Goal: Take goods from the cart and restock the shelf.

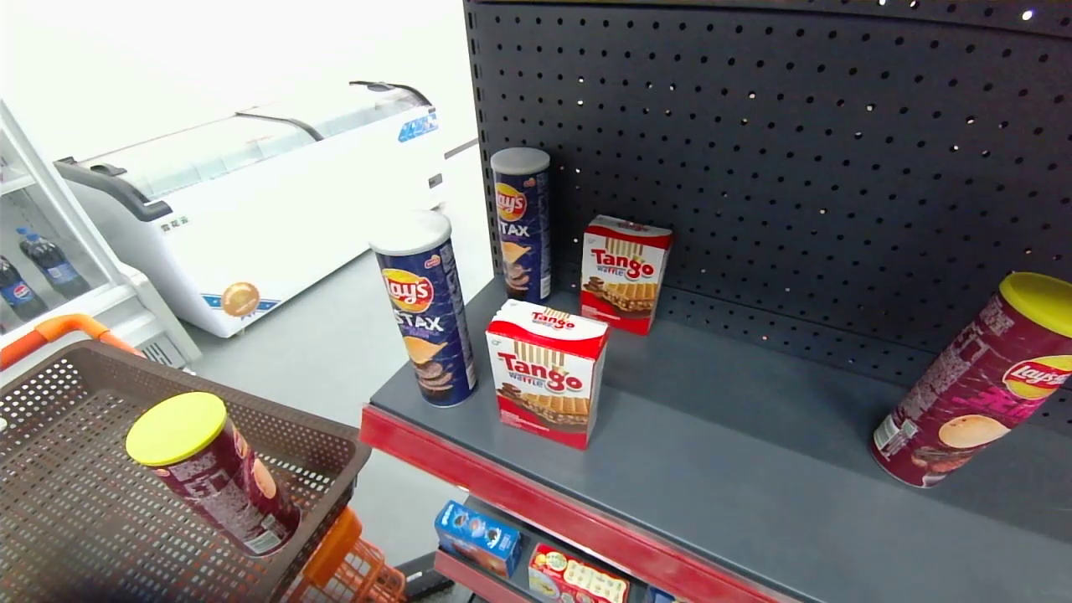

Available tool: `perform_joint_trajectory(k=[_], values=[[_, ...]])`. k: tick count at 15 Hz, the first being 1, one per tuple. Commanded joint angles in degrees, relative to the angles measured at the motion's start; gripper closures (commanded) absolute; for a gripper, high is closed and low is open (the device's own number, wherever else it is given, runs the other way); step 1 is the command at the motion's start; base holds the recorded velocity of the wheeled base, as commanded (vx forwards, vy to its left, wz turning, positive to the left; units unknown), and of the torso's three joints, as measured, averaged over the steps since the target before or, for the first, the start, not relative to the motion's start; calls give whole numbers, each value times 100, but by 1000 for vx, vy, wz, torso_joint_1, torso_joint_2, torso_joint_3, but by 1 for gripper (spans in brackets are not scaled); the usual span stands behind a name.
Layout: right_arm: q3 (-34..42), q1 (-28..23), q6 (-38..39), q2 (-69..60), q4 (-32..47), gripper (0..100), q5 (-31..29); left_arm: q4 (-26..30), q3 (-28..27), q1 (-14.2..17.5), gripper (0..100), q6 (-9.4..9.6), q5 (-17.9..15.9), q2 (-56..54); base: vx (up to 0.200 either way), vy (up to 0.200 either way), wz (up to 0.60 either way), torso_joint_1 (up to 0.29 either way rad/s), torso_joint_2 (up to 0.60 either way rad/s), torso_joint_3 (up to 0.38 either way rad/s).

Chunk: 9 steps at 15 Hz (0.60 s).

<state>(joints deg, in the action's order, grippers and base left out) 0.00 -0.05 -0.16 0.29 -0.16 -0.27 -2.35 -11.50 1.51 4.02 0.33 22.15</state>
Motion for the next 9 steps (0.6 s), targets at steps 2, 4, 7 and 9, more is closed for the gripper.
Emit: perform_joint_trajectory(k=[2, 4, 7, 9], values=[[0, 5, -2, 6, -2, 0, 0, -529, -362, 886, 0, 266, -1272, 1872, 0, 0, 0, 0, 0, 0], [0, 5, -2, 6, -2, 0, 0, -670, -301, 877, 0, 670, -842, 2373, 0, 0, 0, 0, 0, 0], [0, 5, -2, 6, -2, 0, 0, -1127, -222, 877, 0, 608, -209, 3023, 0, 0, 0, 0, 0, 0], [0, 5, -2, 6, -2, 0, 0, -1197, -257, 868, 0, 529, -209, 3340, 0, 0, 0, 0, 0, 0]])
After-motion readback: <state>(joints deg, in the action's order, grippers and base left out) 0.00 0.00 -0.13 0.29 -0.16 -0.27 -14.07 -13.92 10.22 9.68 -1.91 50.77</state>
